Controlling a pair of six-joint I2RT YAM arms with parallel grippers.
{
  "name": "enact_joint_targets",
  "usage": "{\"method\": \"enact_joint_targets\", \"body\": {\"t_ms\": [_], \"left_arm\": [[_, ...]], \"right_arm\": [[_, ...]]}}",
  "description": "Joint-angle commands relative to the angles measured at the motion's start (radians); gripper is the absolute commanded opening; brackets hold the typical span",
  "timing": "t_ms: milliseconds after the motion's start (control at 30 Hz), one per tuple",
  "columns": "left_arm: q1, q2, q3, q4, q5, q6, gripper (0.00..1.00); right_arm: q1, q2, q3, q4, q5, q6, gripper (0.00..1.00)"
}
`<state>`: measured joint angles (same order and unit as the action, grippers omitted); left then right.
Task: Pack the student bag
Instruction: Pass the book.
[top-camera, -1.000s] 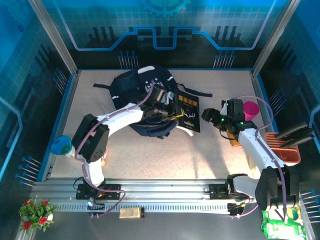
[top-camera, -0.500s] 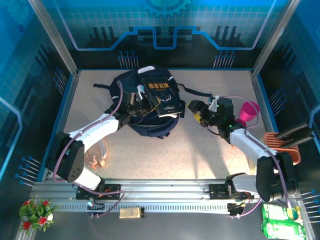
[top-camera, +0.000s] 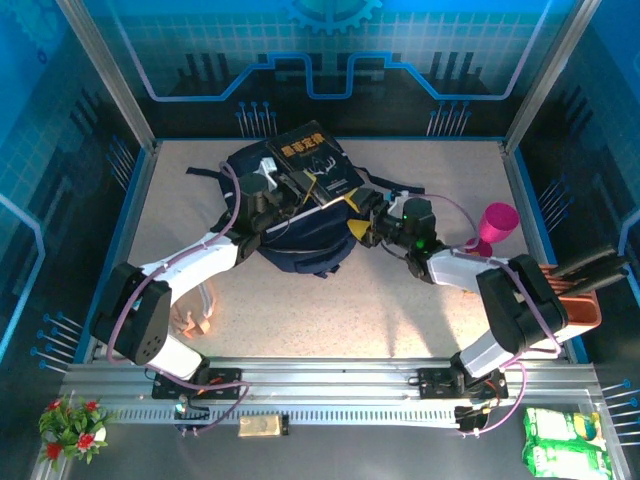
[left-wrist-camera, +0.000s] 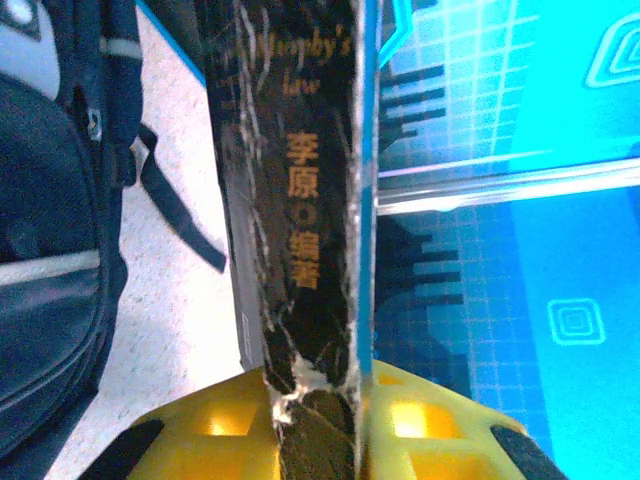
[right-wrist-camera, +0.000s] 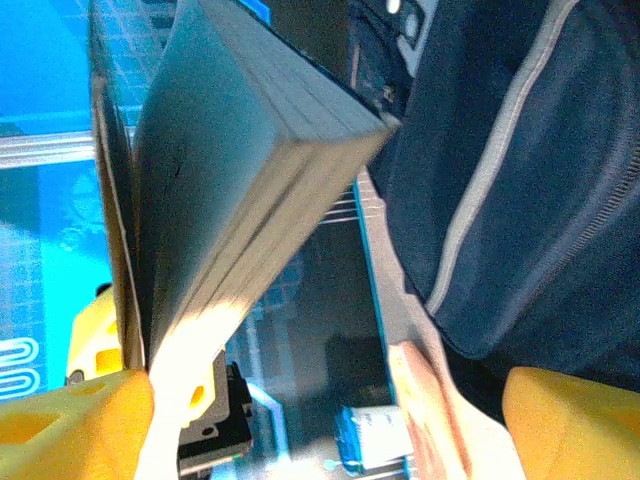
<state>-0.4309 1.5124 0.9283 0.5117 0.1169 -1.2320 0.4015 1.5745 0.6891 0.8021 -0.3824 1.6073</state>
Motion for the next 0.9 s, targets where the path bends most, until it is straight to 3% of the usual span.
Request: {"method": "enact_joint_targets", "body": {"t_ms": [0, 467, 633, 867], "left_arm": [[-0.006, -0.019, 0.007, 0.12, -0.019, -0.02, 0.16], [0.0, -0.021, 0.029, 0.085, -0.098, 0.008, 0.15], [0.0, -0.018, 0.041, 0.078, -0.083, 0.008, 0.15], [-0.001, -0.012, 0.043, 0.089, -0.059, -0.007, 0.15]], "right_arm": [[0.026, 0.043, 0.062, 0.186, 0.036, 0.095, 0.89], [0.052, -0.023, -0.055, 0.217, 0.134, 0.047, 0.81], [0.061, -0.024, -0.039, 0.267, 0.148, 0.032, 0.86], [0.069, 0.025, 0.052, 0.183, 0.117, 0.036, 0.88]]}}
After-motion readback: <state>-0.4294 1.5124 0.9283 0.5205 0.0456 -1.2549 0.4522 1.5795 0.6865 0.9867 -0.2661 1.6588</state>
